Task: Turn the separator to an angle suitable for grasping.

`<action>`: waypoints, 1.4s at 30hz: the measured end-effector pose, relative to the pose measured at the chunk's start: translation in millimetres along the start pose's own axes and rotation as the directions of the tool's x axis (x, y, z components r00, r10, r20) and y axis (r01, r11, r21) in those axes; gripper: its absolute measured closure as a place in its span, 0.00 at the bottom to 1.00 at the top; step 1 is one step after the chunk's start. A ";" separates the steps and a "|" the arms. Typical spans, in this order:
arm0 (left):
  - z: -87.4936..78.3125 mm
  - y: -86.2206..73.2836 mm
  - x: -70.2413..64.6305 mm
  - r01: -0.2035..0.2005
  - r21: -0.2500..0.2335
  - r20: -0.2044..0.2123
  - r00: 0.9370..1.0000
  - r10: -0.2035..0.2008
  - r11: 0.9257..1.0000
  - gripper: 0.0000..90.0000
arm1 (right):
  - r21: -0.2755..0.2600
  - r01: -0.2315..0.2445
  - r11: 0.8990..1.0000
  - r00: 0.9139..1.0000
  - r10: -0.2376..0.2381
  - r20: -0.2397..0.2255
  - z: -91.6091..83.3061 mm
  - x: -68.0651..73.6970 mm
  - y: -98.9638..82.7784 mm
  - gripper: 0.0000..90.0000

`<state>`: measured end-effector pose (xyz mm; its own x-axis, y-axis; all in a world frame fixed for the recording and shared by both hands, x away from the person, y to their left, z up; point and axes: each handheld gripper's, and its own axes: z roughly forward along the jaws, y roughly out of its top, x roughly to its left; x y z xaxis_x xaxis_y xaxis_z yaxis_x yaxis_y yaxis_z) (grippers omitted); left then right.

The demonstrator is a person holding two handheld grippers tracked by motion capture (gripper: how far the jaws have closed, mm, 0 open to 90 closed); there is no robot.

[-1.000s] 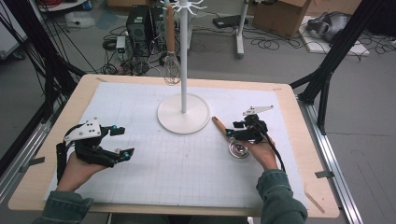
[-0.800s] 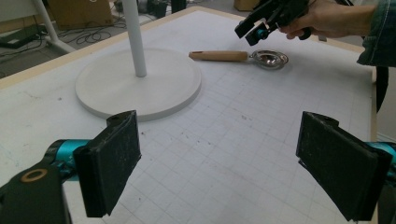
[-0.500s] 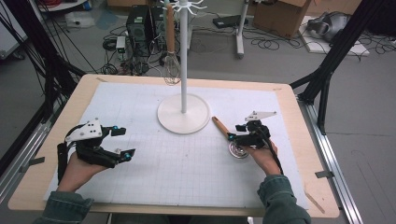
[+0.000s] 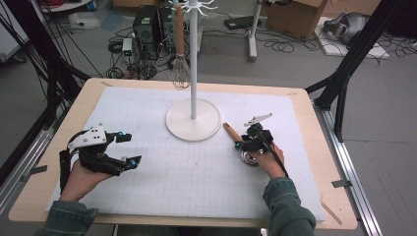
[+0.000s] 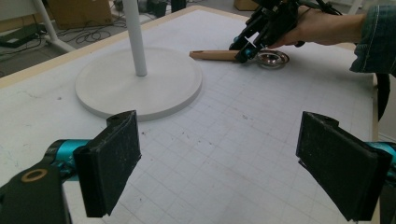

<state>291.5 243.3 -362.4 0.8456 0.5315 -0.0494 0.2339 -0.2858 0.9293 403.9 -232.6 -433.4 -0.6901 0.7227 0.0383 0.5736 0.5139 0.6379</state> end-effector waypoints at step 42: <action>-1.1 1.6 -1.1 0.001 -0.009 0.004 1.000 -0.001 1.000 0.16 | 0.058 -0.088 0.994 0.992 0.082 0.097 -2.5 9.0 8.7 0.76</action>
<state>290.5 243.1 -360.5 0.8470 0.5291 -0.0519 0.2308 -0.2779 0.9325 401.6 -222.8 -425.5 -0.5944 0.8041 0.0155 0.6566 0.4741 0.5866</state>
